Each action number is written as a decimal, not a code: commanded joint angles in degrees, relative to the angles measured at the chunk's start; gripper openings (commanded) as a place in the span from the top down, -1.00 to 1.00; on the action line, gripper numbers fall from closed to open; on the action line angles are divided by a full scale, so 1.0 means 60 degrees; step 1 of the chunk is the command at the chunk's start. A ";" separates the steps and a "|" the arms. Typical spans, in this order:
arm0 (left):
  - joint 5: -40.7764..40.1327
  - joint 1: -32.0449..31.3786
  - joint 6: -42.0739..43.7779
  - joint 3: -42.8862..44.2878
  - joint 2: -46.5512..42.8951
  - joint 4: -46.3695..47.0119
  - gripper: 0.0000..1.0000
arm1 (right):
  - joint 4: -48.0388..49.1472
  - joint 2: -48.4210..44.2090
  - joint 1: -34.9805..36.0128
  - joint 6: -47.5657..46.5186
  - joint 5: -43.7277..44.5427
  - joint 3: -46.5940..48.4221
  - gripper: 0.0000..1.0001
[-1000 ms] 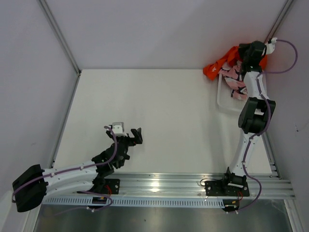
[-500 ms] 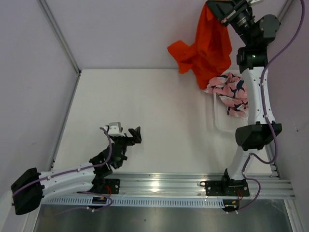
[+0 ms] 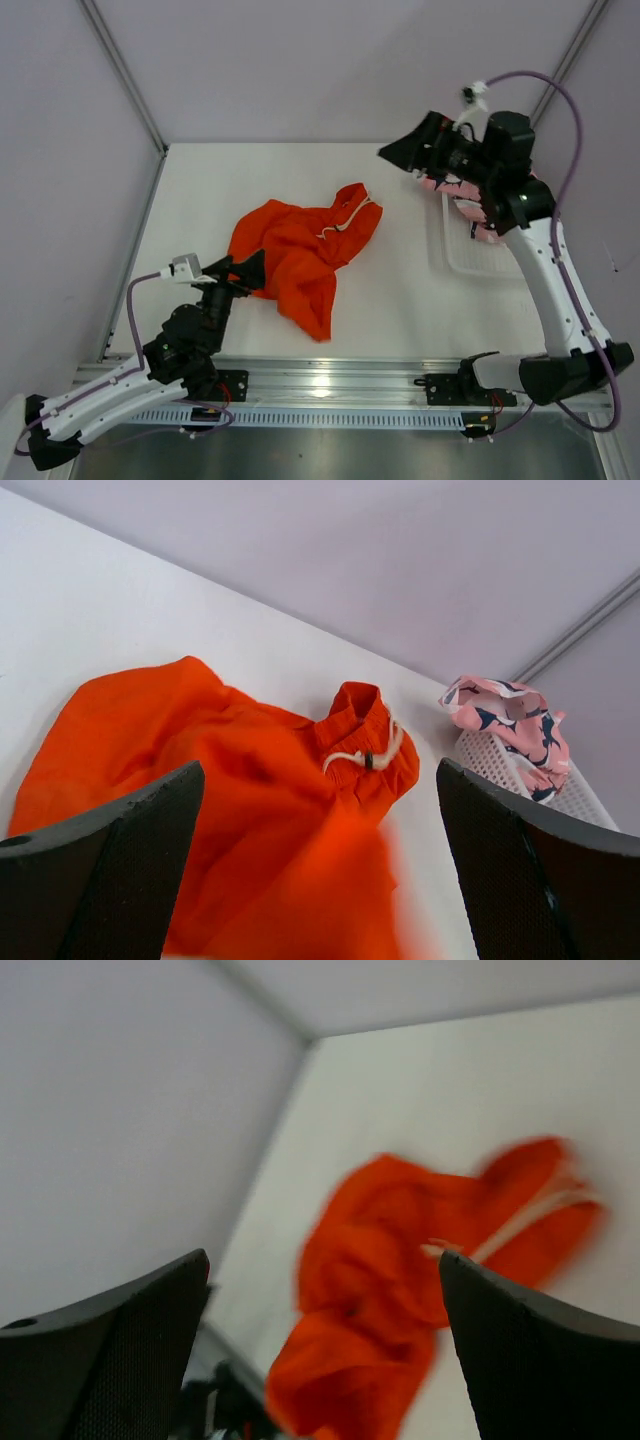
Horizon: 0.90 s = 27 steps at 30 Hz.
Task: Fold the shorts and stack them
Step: Move the shorts to the center of the board, then flatten the shorts out
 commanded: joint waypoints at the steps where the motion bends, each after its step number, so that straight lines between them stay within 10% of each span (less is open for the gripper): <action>1: 0.0078 -0.0060 -0.0211 0.0414 -0.0025 -0.1068 -0.98 | -0.1831 -0.1166 -0.1208 -0.1121 0.4700 -0.1684 -0.99; 4: 0.0180 -0.0060 -0.0474 0.0677 0.0590 -0.1347 -0.98 | -0.1993 -0.1519 -0.1282 -0.1735 0.7437 -0.2945 -0.99; 20: 0.0430 -0.0060 -0.0094 0.1132 0.1661 -0.1435 -0.98 | -0.1071 0.3181 -0.1604 -0.3362 0.8541 -0.3461 -0.46; 24: 0.0356 -0.0060 -0.0065 0.0956 0.1514 -0.1421 -0.98 | -0.0924 0.4118 -0.1648 -0.3758 0.9548 -0.2847 0.30; 25: 0.0356 -0.0060 -0.0050 0.0971 0.1514 -0.1407 -0.98 | -0.0808 0.4454 -0.1663 -0.3962 0.9870 -0.2671 0.99; 27: 0.0371 -0.0046 -0.0050 0.0942 0.1616 -0.1276 -0.98 | -0.0385 0.4661 -0.1677 -0.4284 1.0268 -0.2377 1.00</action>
